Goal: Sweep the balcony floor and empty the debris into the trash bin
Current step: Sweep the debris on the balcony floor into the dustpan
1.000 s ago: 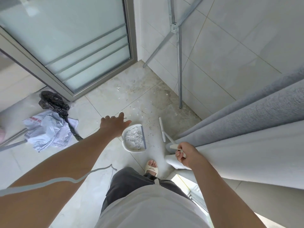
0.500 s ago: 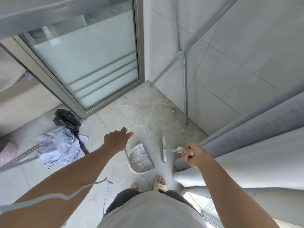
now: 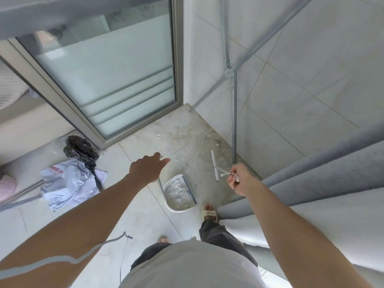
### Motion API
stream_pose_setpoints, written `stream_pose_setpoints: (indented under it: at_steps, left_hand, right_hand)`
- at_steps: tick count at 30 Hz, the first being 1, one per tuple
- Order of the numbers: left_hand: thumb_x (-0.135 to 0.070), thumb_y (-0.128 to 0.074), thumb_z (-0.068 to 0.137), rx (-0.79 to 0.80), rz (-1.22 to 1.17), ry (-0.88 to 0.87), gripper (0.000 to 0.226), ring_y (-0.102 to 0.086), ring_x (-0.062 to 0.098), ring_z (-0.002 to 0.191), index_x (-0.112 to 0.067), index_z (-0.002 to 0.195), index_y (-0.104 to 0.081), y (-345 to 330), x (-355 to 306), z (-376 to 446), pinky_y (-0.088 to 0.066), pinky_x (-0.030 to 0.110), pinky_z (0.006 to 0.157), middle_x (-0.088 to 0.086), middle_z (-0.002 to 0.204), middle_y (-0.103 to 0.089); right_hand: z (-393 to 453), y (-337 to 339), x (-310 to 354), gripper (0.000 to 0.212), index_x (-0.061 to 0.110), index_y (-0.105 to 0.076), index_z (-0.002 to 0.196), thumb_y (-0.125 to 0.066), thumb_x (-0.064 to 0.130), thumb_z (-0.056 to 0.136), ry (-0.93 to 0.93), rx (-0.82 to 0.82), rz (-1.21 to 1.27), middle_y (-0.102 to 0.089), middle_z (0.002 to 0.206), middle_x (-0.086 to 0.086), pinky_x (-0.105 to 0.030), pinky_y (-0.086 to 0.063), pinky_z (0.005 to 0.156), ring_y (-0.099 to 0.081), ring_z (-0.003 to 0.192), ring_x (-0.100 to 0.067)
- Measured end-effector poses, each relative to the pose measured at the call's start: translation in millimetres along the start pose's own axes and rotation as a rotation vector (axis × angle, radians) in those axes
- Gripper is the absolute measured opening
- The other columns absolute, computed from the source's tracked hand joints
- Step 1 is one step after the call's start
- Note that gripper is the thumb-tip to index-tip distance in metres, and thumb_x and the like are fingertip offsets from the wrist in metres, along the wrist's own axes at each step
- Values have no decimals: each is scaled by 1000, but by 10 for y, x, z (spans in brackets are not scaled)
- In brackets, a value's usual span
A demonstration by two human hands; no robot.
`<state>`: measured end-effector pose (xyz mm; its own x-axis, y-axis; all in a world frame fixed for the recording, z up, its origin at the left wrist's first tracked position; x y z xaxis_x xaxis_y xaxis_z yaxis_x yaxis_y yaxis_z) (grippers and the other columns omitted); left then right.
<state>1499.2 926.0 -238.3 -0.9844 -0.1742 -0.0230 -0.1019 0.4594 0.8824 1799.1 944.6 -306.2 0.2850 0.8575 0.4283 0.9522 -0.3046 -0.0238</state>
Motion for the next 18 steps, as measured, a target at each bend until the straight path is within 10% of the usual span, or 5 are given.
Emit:
stream_pose_setpoints:
  at_steps: [10, 18]
  left_hand:
    - [-43, -34, 104, -23, -107, 123, 35, -58, 32, 110, -36, 138, -39, 46, -291, 390, -48, 40, 90, 6, 124, -57]
    - [-62, -27, 97, -49, -176, 158, 48, -62, 33, 97, -30, 124, -50, 50, -549, 739, -40, 34, 74, 7, 107, -62]
  right_hand:
    - [480, 725, 1234, 20, -2, -52, 89, -42, -2, 71, 54, -249, -518, -46, 74, -12, -12, -33, 33, -42, 48, -16]
    - [501, 1339, 1686, 10, 8, -39, 75, -35, 1, 82, -86, -233, -487, -42, 46, -3, -9, -28, 28, -35, 34, -8]
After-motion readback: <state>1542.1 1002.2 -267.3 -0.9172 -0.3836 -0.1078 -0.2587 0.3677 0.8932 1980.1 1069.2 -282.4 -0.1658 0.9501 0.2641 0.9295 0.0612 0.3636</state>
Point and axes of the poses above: each hand's wrist, its own z-axis towards the middle knuckle, its own y-axis out of the back of the hand, x = y × z, the point moved 4 cm from there along z, towards the middle knuckle
